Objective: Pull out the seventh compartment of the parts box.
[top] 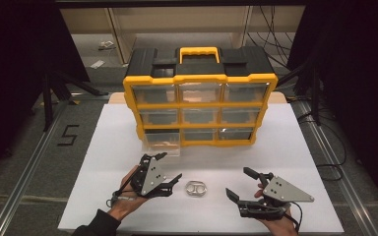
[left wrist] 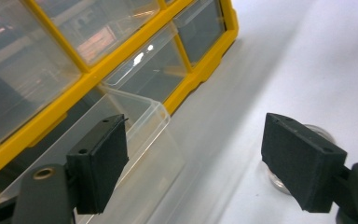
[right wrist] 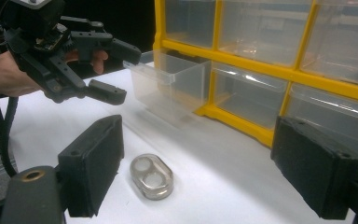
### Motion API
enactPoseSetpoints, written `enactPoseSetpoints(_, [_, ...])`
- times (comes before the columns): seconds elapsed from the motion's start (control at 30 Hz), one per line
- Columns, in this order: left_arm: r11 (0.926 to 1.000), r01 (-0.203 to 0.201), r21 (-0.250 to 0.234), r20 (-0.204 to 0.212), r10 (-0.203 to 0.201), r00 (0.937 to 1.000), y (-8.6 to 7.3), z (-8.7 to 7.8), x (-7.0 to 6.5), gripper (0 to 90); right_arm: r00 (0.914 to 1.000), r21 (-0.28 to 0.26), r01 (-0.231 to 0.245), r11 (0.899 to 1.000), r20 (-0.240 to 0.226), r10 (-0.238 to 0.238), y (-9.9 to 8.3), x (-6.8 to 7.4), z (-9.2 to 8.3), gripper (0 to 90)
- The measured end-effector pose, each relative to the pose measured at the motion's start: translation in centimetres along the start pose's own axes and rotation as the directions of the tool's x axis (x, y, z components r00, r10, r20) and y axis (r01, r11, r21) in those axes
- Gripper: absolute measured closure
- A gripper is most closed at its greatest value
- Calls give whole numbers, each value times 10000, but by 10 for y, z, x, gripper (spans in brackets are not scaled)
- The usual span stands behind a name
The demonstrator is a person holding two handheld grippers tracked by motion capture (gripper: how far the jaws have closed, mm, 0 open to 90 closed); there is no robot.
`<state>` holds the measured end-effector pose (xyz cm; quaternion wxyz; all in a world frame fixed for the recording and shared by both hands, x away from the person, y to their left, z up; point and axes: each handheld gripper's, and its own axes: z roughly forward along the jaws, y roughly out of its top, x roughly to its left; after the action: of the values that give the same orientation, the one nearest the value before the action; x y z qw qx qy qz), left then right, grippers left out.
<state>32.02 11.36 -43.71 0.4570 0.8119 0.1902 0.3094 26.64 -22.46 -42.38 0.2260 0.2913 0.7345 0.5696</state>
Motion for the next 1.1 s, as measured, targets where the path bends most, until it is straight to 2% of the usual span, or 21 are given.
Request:
enactPoseSetpoints(0.27, [9997,204,126,697,-212,9973,5,2,-2,220,10000,-26,-67,10000,-29,67,0,-1,-1,179])
enactPoseSetpoints(0.47, [9989,293,361,1335,-338,9905,10,5,-4,221,9999,-36,-100,9999,-8,100,-1,-2,-2,180])
enactPoseSetpoints(0.57, [9985,324,438,1467,-385,9884,12,7,-4,218,9999,-42,-102,9999,0,102,-1,-2,-2,180])
enactPoseSetpoints(0.63, [9975,420,566,1666,-509,9847,14,9,-4,208,9999,7,-113,9999,-3,113,-1,-2,-3,180])
enactPoseSetpoints(0.67, [9962,512,704,1922,-639,9793,16,10,-5,203,9999,-39,-113,9999,-1,113,-1,-2,-2,180])
enactPoseSetpoints(0.77, [9954,501,820,2074,-662,9760,17,12,-6,196,9999,-15,-124,9999,-2,124,-1,-2,-2,180])
enactPoseSetpoints(0.8, [9939,513,972,2252,-722,9716,18,14,-7,192,9999,-13,-129,9999,0,129,-1,-3,-2,180])
enactPoseSetpoints(0.83, [9939,513,972,2252,-722,9716,18,14,-7,191,9999,-13,-129,9999,0,129,-1,-3,-2,180])
enactPoseSetpoints(0.87, [9920,465,1175,2485,-747,9657,19,16,-8,190,9999,-16,-129,9999,-1,129,-1,-3,-3,180])
enactPoseSetpoints(0.97, [9900,298,1381,2649,-660,9620,20,19,-10,188,9999,-11,-125,9999,-4,125,-1,-3,-2,179])
enactPoseSetpoints(1.0, [9885,215,1494,2800,-632,9579,21,21,-12,189,9999,-6,-121,9999,2,121,-1,-2,-3,180])
enactPoseSetpoints(1.03, [9885,215,1494,2800,-632,9579,21,21,-12,189,9999,-6,-121,9999,2,121,-1,-2,-3,180])
enactPoseSetpoints(1.1, [9860,129,1660,3003,-630,9518,23,24,-14,186,9999,20,-112,9999,7,112,-1,-2,-3,180])
